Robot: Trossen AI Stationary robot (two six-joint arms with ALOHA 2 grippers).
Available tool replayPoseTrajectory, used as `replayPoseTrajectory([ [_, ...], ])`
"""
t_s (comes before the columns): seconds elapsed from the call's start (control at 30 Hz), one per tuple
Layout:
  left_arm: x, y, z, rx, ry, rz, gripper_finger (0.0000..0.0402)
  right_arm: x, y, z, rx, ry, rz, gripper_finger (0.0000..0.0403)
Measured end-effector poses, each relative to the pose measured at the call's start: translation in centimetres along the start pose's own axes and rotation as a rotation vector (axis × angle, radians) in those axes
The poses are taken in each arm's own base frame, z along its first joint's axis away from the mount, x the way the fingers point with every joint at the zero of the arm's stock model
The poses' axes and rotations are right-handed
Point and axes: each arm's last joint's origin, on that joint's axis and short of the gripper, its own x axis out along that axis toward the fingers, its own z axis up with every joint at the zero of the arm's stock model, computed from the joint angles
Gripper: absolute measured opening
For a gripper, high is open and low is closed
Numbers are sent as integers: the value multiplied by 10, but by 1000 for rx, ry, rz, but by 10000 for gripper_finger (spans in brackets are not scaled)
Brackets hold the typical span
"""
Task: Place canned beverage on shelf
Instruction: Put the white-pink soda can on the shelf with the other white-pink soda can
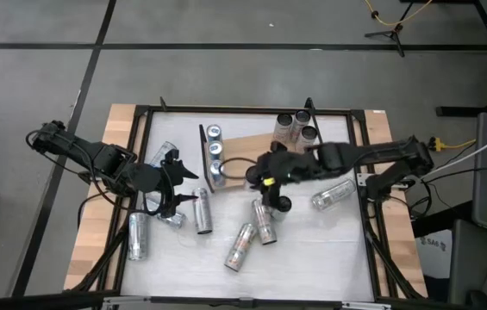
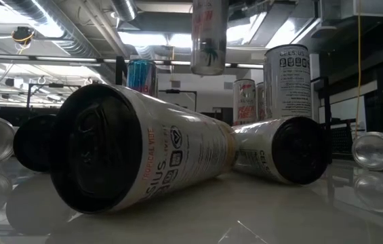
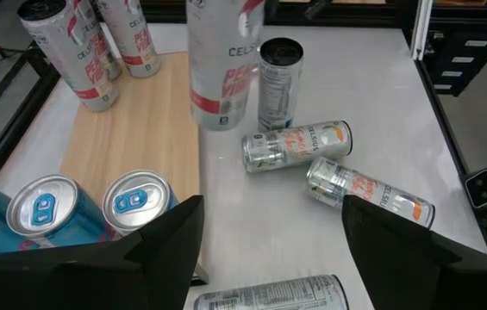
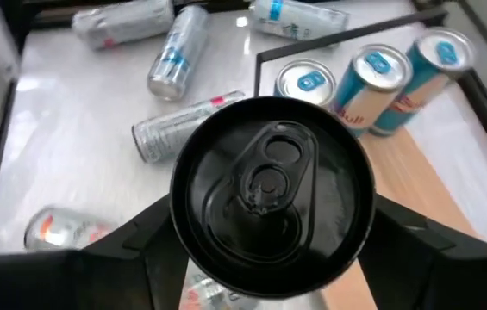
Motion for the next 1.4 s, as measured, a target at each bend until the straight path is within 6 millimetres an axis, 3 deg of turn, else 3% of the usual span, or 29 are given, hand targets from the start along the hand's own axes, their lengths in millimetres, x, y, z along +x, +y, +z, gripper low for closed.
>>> replayPoseTrajectory([
  [0.5, 0, 0, 0, 0, -1, 3, 267, 8, -91, 4, -249, 18, 235, 260],
  [0.73, 0, 0, 0, 1, -1, 3, 267, 30, -126, -16, -210, 57, 293, 260],
  [0.9, 0, 0, 0, 0, -2, 3, 267, 41, -136, -25, -236, 67, 319, 260],
  [1.4, 0, 0, 0, 1, -2, 4, 267, 68, -137, -45, -275, 129, 329, 266],
])
